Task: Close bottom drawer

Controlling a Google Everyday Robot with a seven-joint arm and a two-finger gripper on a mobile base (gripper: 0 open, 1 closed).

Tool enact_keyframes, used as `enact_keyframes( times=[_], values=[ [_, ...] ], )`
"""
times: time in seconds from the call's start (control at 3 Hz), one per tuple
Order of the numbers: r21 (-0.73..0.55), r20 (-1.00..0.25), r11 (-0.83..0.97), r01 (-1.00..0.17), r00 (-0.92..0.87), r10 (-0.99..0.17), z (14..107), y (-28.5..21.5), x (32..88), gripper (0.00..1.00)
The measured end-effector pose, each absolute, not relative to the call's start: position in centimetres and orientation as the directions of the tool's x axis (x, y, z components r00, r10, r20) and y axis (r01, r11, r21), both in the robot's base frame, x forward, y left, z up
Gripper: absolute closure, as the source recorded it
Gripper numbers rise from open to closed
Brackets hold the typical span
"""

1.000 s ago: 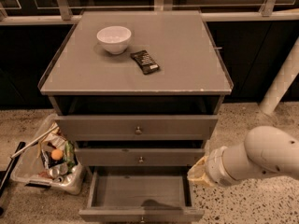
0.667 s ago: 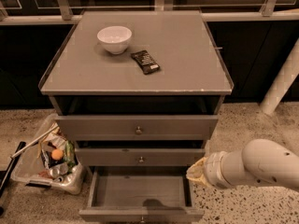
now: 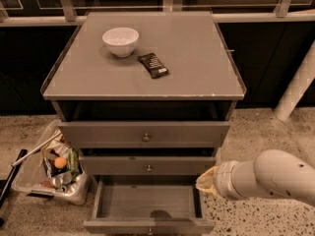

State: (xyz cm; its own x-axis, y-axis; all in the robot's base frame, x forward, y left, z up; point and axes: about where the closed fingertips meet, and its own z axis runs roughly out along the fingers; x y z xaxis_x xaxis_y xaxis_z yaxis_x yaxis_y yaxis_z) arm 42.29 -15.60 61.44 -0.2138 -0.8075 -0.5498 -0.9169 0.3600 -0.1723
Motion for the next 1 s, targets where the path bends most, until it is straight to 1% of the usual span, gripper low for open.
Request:
enact_keyframes(
  times=[0.33, 1.0],
  values=[
    [-0.179, -0.531, 0.370, -0.912, -0.228, -0.816, 57.5, -15.9, 42.1, 1.00],
    [-0.242, -0.549, 0.382, -0.892, -0.199, -0.812, 47.6, -17.4, 43.4, 1.00]
  ],
)
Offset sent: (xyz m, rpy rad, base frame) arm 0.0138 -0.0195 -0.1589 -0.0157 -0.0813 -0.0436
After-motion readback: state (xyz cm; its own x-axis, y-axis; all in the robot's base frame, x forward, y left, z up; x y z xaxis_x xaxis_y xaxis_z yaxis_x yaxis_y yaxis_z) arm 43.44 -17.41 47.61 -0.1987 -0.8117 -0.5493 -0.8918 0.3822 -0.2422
